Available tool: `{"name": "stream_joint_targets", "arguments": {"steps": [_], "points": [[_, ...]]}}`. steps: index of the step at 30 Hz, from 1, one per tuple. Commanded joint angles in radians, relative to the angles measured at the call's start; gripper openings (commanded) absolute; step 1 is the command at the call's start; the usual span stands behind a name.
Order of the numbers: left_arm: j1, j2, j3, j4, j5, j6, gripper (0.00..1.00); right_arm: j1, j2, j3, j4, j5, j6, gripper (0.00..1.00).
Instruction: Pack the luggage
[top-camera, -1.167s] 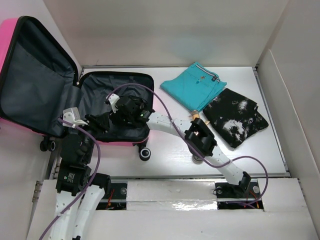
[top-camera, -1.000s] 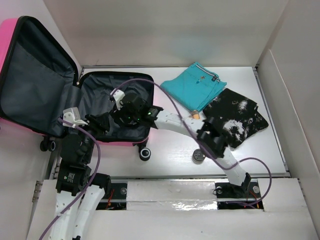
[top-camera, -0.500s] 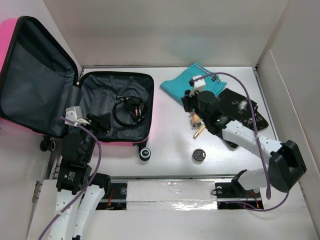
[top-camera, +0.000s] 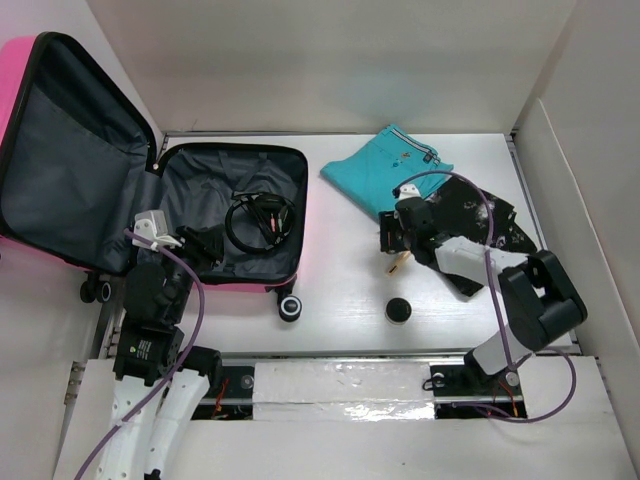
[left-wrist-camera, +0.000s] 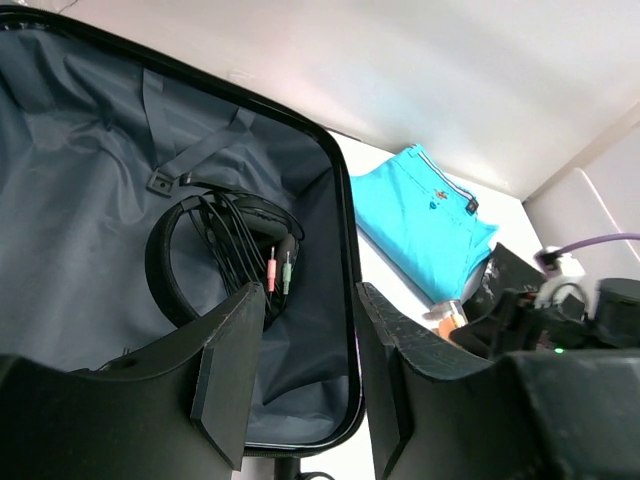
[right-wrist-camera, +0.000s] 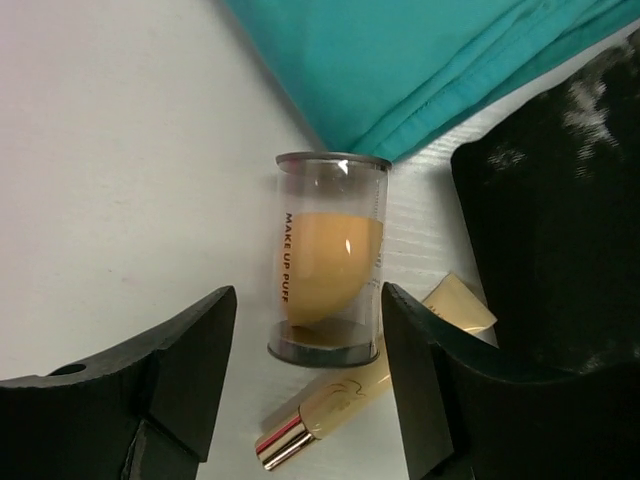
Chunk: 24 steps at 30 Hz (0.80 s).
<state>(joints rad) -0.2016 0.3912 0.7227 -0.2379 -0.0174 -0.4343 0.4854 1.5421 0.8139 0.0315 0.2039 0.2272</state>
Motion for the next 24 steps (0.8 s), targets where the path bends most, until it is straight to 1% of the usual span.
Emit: {"name": "stream_joint_targets", "arguments": {"steps": [1, 3, 5, 6, 7, 9, 10, 13, 17, 18, 20, 21, 22, 23, 24], "points": [[-0.004, 0.001, 0.017, 0.054, 0.013, 0.016, 0.38, -0.013, 0.045, 0.053, 0.036, -0.035, 0.035, 0.66], [-0.004, 0.005, 0.018, 0.055, 0.011, 0.016, 0.38, -0.022, 0.067, 0.062, 0.034, -0.038, 0.040, 0.65], [-0.004, 0.000, 0.018, 0.054, 0.011, 0.016, 0.38, -0.022, 0.070, 0.064, 0.047, -0.044, 0.040, 0.62], [-0.004, -0.003, 0.017, 0.052, 0.022, 0.016, 0.38, -0.022, 0.067, 0.065, 0.045, -0.047, 0.040, 0.60], [-0.004, -0.003, 0.017, 0.054, 0.040, 0.014, 0.38, -0.022, 0.056, 0.065, 0.044, -0.043, 0.041, 0.54], [-0.004, 0.000, 0.018, 0.055, 0.040, 0.014, 0.38, -0.002, 0.014, 0.042, 0.077, -0.032, 0.046, 0.51], [-0.004, 0.001, 0.018, 0.054, 0.042, 0.014, 0.38, 0.014, -0.031, 0.030, 0.085, -0.035, 0.046, 0.48], [-0.004, -0.002, 0.017, 0.058, 0.046, 0.014, 0.38, 0.073, -0.083, 0.051, 0.079, -0.086, 0.044, 0.47], [-0.004, -0.002, 0.018, 0.060, 0.048, 0.012, 0.39, 0.198, -0.073, 0.128, 0.120, -0.153, 0.069, 0.47], [-0.004, -0.003, 0.017, 0.060, 0.048, 0.012, 0.38, 0.222, -0.056, 0.189, 0.160, -0.173, 0.083, 0.47], [-0.004, -0.002, 0.018, 0.061, 0.045, 0.011, 0.39, 0.280, -0.005, 0.281, 0.194, -0.260, 0.103, 0.47], [-0.004, 0.000, 0.018, 0.061, 0.045, 0.011, 0.39, 0.298, 0.062, 0.407, 0.197, -0.296, 0.124, 0.47], [-0.004, 0.001, 0.017, 0.061, 0.046, 0.012, 0.39, 0.333, 0.096, 0.472, 0.206, -0.378, 0.135, 0.51], [-0.004, 0.000, 0.015, 0.061, 0.045, 0.012, 0.39, 0.343, 0.127, 0.529, 0.225, -0.417, 0.153, 0.56], [-0.004, -0.002, 0.015, 0.060, 0.045, 0.012, 0.39, 0.343, 0.172, 0.574, 0.288, -0.454, 0.214, 0.64]]}}
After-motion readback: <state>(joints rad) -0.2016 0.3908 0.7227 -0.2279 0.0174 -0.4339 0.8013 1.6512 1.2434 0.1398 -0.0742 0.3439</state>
